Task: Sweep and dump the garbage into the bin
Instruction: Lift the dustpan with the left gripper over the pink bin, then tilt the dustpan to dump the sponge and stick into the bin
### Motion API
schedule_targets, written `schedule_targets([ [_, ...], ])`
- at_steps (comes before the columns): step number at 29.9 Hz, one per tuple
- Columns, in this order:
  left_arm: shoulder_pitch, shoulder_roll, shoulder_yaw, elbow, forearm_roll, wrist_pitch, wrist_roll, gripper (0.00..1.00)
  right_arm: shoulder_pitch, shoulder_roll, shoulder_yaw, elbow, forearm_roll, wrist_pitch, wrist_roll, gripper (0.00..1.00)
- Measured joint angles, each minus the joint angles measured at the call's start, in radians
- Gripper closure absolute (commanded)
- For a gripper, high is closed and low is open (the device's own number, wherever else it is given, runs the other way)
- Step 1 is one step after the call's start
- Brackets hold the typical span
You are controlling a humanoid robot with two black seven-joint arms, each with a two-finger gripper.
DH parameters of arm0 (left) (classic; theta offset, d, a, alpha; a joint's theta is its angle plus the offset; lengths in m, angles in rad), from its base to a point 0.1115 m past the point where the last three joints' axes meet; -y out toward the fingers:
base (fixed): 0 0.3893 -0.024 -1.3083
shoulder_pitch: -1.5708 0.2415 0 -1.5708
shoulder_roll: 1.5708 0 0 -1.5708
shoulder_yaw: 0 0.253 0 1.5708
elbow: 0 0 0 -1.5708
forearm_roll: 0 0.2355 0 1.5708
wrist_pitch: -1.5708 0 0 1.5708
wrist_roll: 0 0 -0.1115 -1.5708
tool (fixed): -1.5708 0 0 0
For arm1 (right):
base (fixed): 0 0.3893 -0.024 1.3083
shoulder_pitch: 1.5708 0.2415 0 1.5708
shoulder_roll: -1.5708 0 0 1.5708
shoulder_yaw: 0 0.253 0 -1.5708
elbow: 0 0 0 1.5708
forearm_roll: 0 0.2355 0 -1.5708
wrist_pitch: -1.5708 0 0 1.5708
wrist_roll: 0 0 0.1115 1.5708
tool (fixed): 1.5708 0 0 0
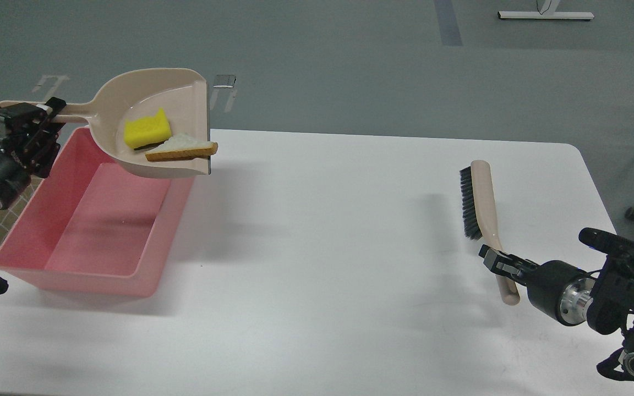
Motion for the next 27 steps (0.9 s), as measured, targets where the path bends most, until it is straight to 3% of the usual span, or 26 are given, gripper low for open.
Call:
schedule_targets([
  [16, -0.009, 0.085, 0.002, 0.14, 0.009, -0.109, 0.0, 1.0, -0.001, 0.002, 0.0, 0.0, -0.002, 0.0, 0.0, 0.83],
  [27, 0.004, 0.148, 0.015, 0.306, 0.012, -0.172, 0.0, 1.0, -0.001, 0.006, 0.0, -0.008, -0.004, 0.0, 0.0, 0.83],
])
